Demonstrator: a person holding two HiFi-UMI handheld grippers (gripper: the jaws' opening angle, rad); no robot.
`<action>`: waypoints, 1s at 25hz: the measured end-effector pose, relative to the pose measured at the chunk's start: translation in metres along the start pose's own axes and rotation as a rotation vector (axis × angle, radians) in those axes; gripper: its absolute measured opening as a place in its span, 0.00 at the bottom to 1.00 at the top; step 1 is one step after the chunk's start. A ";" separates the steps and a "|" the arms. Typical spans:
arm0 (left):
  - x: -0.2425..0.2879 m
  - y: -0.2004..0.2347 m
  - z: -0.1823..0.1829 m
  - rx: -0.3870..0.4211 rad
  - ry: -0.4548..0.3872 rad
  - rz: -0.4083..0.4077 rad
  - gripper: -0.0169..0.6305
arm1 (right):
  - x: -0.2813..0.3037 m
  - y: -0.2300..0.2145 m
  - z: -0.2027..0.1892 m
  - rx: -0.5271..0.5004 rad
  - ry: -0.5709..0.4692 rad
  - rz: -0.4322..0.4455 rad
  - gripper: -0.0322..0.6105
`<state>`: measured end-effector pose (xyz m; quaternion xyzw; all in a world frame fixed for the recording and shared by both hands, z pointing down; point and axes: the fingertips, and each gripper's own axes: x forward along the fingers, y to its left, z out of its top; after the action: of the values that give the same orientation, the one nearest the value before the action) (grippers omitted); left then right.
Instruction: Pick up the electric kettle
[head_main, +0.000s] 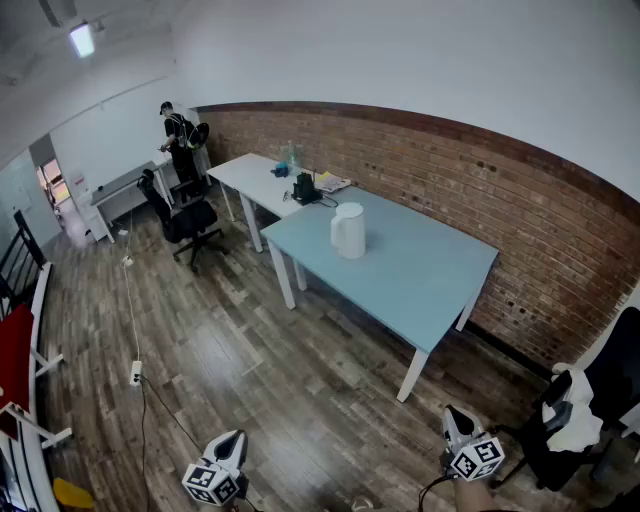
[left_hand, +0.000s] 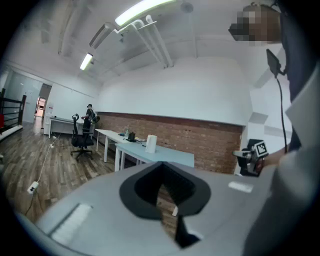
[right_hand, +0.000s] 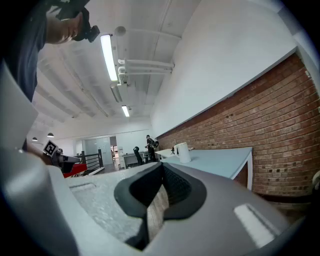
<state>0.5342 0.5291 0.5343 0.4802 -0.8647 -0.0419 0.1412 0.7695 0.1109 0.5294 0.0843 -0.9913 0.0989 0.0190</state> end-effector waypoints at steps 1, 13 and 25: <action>0.002 -0.002 0.002 0.000 -0.003 0.001 0.03 | 0.001 -0.002 -0.001 0.001 0.001 0.003 0.05; 0.027 -0.016 0.007 0.012 0.009 -0.013 0.03 | 0.016 -0.019 -0.006 0.038 0.003 0.044 0.05; 0.060 -0.027 0.007 0.041 0.051 0.050 0.03 | 0.037 -0.049 -0.013 0.124 -0.008 0.043 0.05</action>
<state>0.5250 0.4637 0.5345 0.4622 -0.8733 -0.0085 0.1541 0.7419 0.0604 0.5531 0.0645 -0.9849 0.1604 0.0077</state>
